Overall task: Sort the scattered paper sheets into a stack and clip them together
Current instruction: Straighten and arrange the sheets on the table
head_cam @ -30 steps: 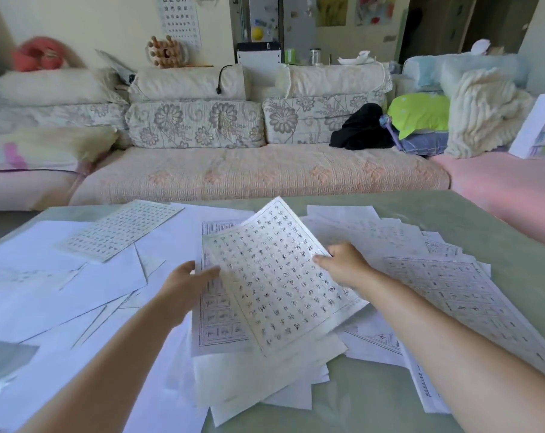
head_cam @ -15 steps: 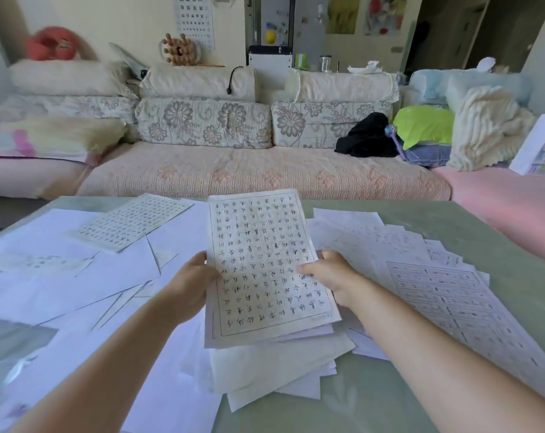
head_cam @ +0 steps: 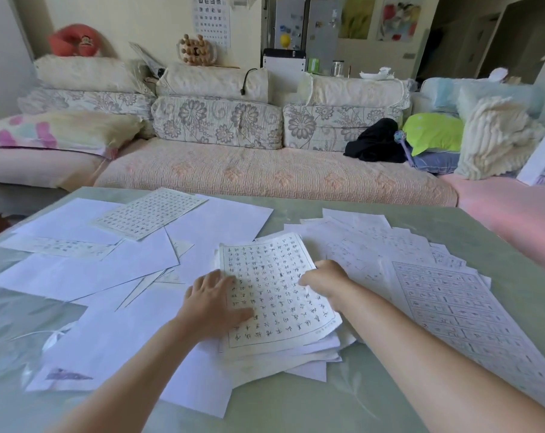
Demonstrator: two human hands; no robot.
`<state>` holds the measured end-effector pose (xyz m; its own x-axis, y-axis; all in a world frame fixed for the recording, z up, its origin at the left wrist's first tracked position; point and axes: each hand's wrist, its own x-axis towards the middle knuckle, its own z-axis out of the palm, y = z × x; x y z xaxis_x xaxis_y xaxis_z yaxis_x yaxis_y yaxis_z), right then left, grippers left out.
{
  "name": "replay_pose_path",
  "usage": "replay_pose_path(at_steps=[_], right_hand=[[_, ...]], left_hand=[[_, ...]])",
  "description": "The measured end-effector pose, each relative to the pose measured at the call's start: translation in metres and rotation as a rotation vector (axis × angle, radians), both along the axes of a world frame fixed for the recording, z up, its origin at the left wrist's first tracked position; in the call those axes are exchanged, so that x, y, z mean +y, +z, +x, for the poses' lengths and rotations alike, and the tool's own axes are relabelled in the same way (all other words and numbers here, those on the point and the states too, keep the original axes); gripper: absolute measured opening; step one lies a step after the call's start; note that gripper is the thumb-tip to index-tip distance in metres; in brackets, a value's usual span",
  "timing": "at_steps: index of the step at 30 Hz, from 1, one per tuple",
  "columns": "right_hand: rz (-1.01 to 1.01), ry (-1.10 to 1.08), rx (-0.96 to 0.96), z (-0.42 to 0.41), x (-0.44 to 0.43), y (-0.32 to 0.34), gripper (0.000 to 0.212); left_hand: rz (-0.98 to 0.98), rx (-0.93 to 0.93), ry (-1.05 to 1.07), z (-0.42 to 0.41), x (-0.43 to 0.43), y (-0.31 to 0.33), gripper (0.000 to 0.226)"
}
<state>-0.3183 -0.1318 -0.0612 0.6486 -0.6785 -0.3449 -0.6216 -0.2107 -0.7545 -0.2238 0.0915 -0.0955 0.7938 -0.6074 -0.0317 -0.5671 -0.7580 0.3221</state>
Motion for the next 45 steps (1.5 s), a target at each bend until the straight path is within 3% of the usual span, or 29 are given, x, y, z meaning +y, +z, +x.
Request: replay_pose_path(at_steps=[6,10,15,18,24,28,31,34,36,37,39,42,45], right_hand=[[0.07,-0.091,0.018,0.0,-0.007,0.006,0.042],[0.027,-0.026,0.082,-0.003,0.001,0.009,0.013],[0.054,-0.109,-0.005,0.005,0.017,0.006,0.055],[0.219,-0.168,-0.068,0.003,0.021,0.01,0.055],[0.305,-0.078,0.001,-0.009,0.019,0.013,0.053],[0.048,0.0,0.006,-0.013,0.02,0.0,0.054],[0.073,-0.007,-0.142,-0.021,0.017,0.007,0.07],[0.131,-0.002,-0.31,-0.032,0.007,0.019,0.065],[0.151,0.031,-0.349,-0.04,0.005,0.027,0.057],[0.15,0.05,-0.335,-0.044,0.005,0.029,0.055],[0.114,0.057,-0.271,-0.051,0.001,0.03,0.045],[0.001,-0.088,-0.169,-0.063,-0.01,0.023,0.03],[-0.058,-0.218,-0.125,-0.071,-0.023,0.014,0.03]], left_hand=[[-0.035,-0.018,-0.011,0.003,0.004,-0.005,0.092],[-0.066,-0.01,-0.003,0.004,0.004,-0.006,0.093],[-0.094,0.019,0.01,0.007,0.005,-0.006,0.093],[-0.094,0.025,0.005,0.006,0.006,-0.006,0.09],[-0.105,0.022,0.01,0.004,0.007,-0.005,0.09],[-0.127,0.05,0.009,0.004,0.007,-0.002,0.095],[-0.36,0.158,0.098,0.009,0.006,0.008,0.102],[-0.751,0.464,0.253,0.008,0.003,0.03,0.105],[-0.847,0.602,0.237,0.002,-0.001,0.044,0.065],[-0.824,0.611,0.187,-0.003,-0.004,0.05,0.037],[-0.774,0.588,0.1,-0.008,-0.009,0.053,0.015],[-0.45,0.341,0.075,-0.003,-0.01,0.045,0.027],[-0.15,0.123,0.156,0.007,-0.012,0.027,0.041]])
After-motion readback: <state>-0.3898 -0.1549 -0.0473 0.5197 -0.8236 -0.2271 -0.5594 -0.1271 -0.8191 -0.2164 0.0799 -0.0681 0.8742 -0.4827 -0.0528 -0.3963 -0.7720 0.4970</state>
